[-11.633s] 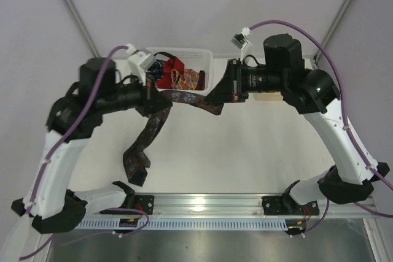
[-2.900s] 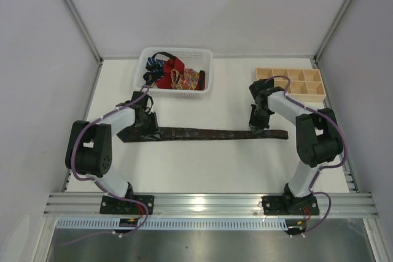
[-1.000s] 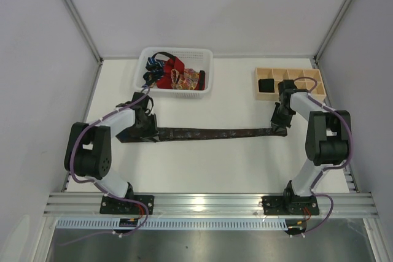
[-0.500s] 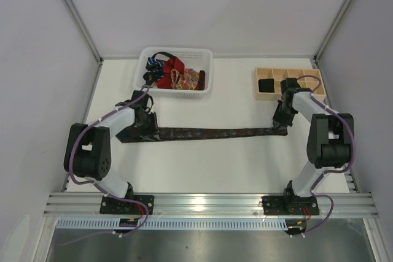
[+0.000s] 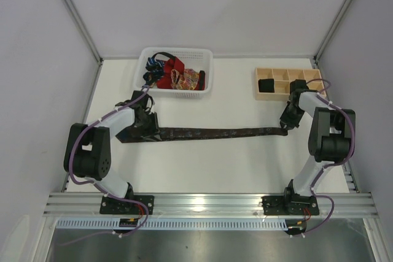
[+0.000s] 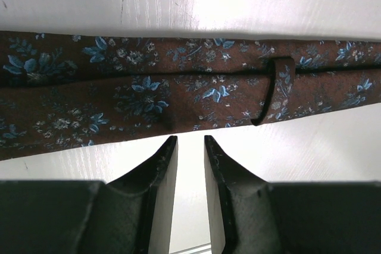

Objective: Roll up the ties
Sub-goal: Flatten the tie

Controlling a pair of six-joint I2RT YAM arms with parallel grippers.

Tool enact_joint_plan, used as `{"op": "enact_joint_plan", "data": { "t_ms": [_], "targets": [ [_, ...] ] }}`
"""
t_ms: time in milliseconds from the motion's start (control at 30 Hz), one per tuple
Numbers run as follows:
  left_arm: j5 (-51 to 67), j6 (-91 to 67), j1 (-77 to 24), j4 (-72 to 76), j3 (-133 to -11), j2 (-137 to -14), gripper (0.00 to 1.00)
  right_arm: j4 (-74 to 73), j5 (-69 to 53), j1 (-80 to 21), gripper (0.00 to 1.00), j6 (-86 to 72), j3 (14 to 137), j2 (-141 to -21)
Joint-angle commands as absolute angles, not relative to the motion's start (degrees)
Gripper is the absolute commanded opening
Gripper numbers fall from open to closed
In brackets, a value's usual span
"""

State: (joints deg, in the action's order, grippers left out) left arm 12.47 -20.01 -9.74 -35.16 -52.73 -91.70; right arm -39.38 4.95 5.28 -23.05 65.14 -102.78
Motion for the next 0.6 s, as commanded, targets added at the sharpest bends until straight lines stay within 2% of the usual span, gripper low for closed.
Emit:
{"op": "enact_joint_plan", "data": {
  "t_ms": [0,233,567],
  "targets": [
    [13.1,-19.7,-10.0,-35.7,-54.6,-88.9,0.30,-37.3,4.6,5.3,0.18,-24.3,64.0,-105.3],
    [11.2,-19.8,-8.4,-36.4,-54.2,-87.7,0.31,-37.9,5.5,5.3,0.19,-23.3,62.1,-102.3],
    [8.5,-18.5,1.5,-37.9,-53.5,-85.7,0.38,-41.7,5.5,0.2,0.24,-22.1,67.0,-95.1]
  ]
}}
